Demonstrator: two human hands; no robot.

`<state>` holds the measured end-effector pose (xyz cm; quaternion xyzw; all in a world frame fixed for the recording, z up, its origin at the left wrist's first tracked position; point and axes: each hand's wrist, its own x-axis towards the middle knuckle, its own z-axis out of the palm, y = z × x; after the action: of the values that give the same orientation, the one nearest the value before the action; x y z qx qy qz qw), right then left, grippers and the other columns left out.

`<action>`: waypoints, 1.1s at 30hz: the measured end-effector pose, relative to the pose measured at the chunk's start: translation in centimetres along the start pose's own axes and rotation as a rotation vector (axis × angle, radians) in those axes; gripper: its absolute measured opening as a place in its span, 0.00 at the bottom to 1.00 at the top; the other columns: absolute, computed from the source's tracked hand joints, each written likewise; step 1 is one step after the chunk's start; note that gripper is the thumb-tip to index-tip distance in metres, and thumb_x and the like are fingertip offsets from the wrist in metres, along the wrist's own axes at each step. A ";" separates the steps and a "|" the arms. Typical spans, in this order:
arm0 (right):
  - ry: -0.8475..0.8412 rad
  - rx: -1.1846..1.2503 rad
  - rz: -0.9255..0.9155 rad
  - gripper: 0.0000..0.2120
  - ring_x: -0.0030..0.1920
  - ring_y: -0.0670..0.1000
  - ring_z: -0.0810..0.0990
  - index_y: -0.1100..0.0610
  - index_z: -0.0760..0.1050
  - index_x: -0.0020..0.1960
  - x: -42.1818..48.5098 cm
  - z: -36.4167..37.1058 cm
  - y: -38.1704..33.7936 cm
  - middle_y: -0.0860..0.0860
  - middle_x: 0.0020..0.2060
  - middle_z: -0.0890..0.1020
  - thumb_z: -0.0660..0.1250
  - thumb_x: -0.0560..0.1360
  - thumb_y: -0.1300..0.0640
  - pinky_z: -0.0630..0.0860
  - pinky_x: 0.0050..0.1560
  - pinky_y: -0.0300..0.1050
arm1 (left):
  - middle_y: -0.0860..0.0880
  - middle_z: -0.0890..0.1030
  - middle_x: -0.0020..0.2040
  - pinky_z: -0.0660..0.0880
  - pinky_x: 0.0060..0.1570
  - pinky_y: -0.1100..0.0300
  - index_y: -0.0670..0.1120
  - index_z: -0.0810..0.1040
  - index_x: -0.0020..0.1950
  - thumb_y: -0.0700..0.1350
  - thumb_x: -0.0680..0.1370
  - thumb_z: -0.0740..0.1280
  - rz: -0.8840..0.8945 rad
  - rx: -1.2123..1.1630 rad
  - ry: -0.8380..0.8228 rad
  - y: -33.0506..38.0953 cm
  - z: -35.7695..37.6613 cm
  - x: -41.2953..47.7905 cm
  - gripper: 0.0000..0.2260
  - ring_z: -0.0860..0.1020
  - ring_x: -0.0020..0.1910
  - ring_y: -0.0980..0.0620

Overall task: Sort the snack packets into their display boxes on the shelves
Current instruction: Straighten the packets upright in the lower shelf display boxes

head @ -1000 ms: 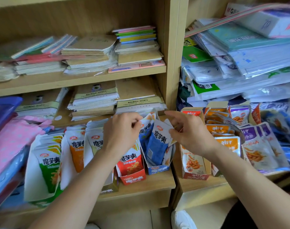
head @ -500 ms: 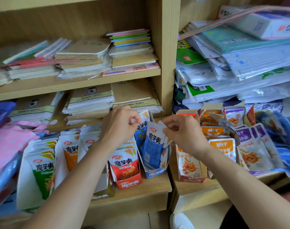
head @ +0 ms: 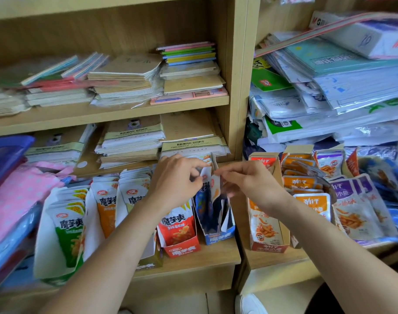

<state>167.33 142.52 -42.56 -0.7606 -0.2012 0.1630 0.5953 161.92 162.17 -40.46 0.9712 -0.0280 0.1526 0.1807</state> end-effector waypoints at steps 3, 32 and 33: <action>0.045 -0.281 -0.121 0.14 0.45 0.50 0.85 0.59 0.83 0.58 0.2 -0.6 0.3 0.53 0.44 0.86 0.65 0.77 0.70 0.82 0.49 0.40 | 0.58 0.83 0.37 0.78 0.53 0.52 0.56 0.82 0.62 0.42 0.75 0.70 -0.057 -0.082 0.078 -0.6 0.0 0.0 0.17 0.81 0.42 0.55; 0.138 -0.495 -0.552 0.06 0.46 0.44 0.85 0.55 0.86 0.49 2.7 0.8 -1.8 0.46 0.44 0.87 0.76 0.73 0.62 0.82 0.50 0.46 | 0.62 0.84 0.51 0.74 0.57 0.57 0.56 0.86 0.53 0.50 0.71 0.69 -0.078 -0.344 0.053 -2.4 -0.2 0.4 0.12 0.77 0.55 0.62; 0.103 -0.473 -0.533 0.05 0.45 0.45 0.85 0.54 0.86 0.47 2.8 0.9 -1.5 0.46 0.43 0.86 0.76 0.72 0.62 0.82 0.48 0.46 | 0.61 0.84 0.48 0.72 0.53 0.61 0.56 0.86 0.49 0.49 0.71 0.72 -0.049 -0.299 0.043 -2.3 -0.2 0.2 0.08 0.76 0.53 0.63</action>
<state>169.17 145.00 -41.32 -0.8054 -0.3945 -0.0877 0.4337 162.26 164.41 -40.98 0.9303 -0.0230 0.1632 0.3277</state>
